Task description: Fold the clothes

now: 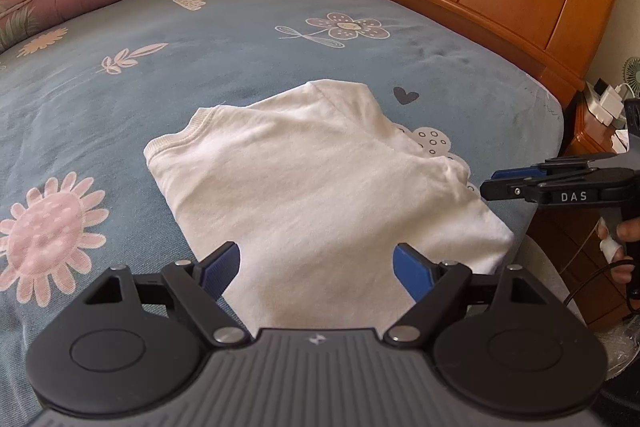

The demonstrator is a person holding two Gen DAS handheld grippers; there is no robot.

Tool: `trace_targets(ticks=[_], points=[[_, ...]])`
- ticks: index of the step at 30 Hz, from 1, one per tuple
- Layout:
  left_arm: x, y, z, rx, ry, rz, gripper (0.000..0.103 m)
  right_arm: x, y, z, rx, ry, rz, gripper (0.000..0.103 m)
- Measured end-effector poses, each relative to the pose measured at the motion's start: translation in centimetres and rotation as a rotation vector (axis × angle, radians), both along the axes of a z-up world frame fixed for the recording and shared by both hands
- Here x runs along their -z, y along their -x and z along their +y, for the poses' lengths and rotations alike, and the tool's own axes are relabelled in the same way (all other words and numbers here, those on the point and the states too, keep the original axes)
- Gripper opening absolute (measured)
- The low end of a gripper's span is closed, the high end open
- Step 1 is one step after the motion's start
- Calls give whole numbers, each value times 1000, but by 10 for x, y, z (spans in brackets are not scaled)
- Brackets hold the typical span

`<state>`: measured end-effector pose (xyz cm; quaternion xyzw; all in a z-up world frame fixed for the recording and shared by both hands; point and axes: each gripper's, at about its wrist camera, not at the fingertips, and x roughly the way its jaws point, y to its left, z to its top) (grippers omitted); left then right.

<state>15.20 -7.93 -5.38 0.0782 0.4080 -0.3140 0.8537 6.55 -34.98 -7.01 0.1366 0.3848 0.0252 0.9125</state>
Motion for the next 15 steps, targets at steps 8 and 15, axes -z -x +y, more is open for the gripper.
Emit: trace_targets(ticks=[8,15], points=[[1,-6,-12,24,34,18,85,4,-6,12,-35,-45,10,44],[4,-15,-7,-10,23,66,86,-15,-1,-2,-5,-10,-31,56]])
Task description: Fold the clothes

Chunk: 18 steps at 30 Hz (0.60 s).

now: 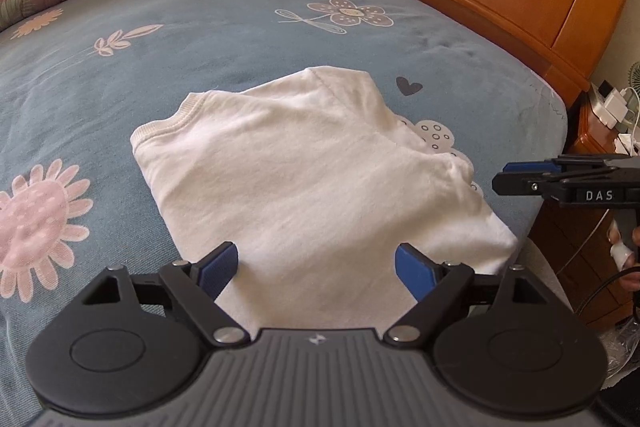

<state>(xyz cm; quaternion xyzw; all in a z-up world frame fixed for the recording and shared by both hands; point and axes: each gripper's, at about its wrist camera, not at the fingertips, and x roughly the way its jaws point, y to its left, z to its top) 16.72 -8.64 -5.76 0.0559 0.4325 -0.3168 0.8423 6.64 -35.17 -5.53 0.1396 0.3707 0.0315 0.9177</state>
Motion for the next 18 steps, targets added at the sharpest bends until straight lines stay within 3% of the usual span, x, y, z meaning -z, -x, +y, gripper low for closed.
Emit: trace_targets(ticks=[4,7,9,14,18], points=[[-17,-15,2,-28,79,-15,86,-25,-19,14,-77,-3,-91,67],[-22,-27,0,-65,136,6,86,-27,-37,40,-176,-8,-109,75],[-18,-37,0,-125,165,72,86,-21,-45,54,-234,-15,-92,84],[10,-50,-1,-204,166,202,86,12,-52,66,-239,-43,25,85],[19,-49,2,-221,160,223,86,13,-47,65,-239,-63,20,87]])
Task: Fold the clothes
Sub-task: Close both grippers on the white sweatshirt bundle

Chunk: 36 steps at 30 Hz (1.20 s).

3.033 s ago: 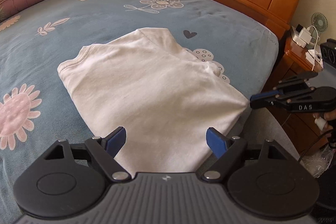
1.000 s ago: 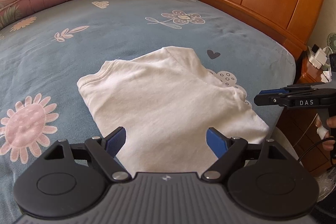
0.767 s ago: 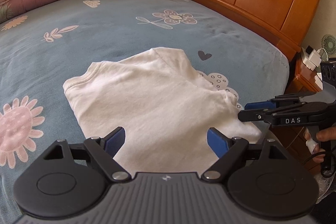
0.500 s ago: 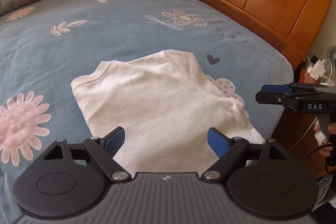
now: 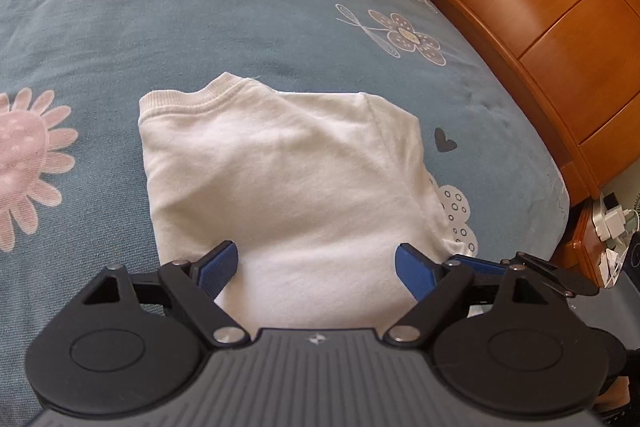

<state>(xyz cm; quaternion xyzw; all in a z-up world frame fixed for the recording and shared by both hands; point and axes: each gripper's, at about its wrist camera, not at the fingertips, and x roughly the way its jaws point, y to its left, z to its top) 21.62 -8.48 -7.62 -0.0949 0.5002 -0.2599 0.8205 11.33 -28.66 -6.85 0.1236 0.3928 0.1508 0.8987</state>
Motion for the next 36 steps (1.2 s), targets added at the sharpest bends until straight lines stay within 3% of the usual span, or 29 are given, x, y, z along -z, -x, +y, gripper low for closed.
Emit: trace_targets(ticks=[5,10,14,19,26,36], points=[[-15,8,3,-6,67,-25,89,-3,3,0,6,3,-3,87],[-10,10,22,-58,73,-7,89,-18,11,-16,30,-31,-40,88],[-12,10,59,-155,157,-26,89,-24,11,-49,89,-124,-42,103],[15,7,95,-261,270,87,89,3,-9,-81,130,-314,78,103],[52,5,102,-276,463,246,90,45,-37,-90,140,-550,198,103],[55,-32,81,-229,480,233,96,49,-73,-87,134,-593,181,103]])
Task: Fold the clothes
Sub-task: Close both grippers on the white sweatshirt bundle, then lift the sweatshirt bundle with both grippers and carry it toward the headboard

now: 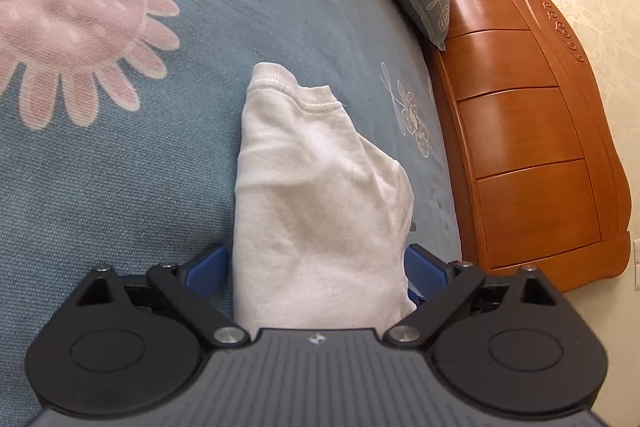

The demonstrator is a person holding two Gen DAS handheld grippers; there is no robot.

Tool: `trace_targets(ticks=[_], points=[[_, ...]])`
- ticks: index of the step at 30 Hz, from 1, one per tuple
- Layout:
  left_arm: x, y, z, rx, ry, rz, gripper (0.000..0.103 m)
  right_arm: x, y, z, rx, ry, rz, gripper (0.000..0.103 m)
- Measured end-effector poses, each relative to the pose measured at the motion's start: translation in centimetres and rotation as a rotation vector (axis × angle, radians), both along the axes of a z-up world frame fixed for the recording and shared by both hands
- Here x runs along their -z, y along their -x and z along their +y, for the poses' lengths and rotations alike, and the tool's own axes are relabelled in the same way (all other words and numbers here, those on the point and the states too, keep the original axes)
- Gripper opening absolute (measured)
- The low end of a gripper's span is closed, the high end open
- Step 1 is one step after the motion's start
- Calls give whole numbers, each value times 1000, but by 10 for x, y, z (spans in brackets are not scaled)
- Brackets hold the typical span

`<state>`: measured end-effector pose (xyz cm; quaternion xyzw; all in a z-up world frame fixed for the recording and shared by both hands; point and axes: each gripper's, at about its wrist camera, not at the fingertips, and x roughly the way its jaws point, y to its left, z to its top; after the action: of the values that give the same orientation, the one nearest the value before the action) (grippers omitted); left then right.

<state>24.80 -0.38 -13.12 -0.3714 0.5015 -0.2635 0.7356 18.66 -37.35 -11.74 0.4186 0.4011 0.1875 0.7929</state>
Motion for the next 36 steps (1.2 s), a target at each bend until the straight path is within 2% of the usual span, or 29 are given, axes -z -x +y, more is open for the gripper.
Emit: trace_targets(ticks=[6,10,14,16,18,21,25,28,32,36], points=[[-7,-15,-15,31,-41,-25,97,2,-23,3,-1,20,-34,103],[-10,-5,-17,55,-68,-34,98,0,-22,5,-16,30,-31,103],[-5,20,-8,98,-41,19,98,0,1,3,-58,-26,27,103],[-2,28,-6,118,-29,8,98,2,14,2,-71,-71,54,103],[-1,27,-6,124,-15,-6,100,3,19,1,-80,-75,35,103],[3,9,-10,100,23,7,101,3,3,2,-66,-98,27,103],[-1,-4,-24,98,-9,-4,101,2,-22,8,-54,-77,35,103],[-3,6,-26,119,-27,-11,101,0,-17,13,-70,-59,45,103],[0,27,-17,119,0,-19,102,1,10,12,-84,-90,54,103],[2,17,-17,89,29,-1,102,5,5,8,-62,-136,44,103]])
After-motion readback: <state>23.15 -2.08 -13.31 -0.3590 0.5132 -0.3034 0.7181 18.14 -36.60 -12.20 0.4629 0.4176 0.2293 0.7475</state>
